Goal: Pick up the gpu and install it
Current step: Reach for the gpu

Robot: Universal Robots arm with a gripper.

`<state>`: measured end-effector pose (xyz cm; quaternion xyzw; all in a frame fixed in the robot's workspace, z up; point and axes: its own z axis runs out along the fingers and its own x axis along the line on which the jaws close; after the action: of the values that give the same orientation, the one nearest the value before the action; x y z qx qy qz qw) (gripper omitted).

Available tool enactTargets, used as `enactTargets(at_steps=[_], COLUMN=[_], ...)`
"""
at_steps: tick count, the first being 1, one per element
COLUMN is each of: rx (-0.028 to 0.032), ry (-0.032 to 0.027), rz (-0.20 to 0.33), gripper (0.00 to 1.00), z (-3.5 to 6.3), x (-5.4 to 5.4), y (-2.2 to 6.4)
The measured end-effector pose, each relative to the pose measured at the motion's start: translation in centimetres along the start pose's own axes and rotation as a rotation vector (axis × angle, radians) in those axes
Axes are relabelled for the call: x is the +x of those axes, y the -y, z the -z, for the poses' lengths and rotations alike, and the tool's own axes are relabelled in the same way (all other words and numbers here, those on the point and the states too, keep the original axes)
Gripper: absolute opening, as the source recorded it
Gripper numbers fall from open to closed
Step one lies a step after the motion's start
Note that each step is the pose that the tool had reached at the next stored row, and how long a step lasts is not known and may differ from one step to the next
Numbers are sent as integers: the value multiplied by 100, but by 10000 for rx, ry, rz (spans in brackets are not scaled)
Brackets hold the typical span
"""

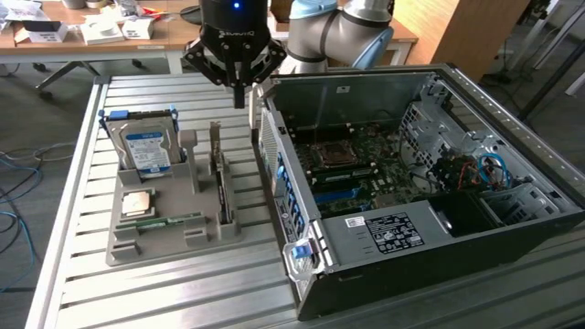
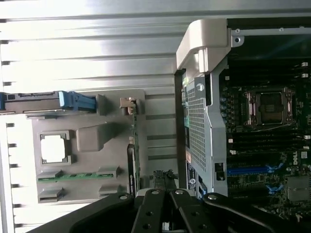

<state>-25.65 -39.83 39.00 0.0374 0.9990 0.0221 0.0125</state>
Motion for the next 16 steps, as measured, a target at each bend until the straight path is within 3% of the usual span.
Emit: enactTargets(at_steps=[9, 16], rx=[0, 0], ry=[0, 0], rz=[0, 0], gripper=[11, 11], z=[0, -1], x=[182, 240], y=[12, 17])
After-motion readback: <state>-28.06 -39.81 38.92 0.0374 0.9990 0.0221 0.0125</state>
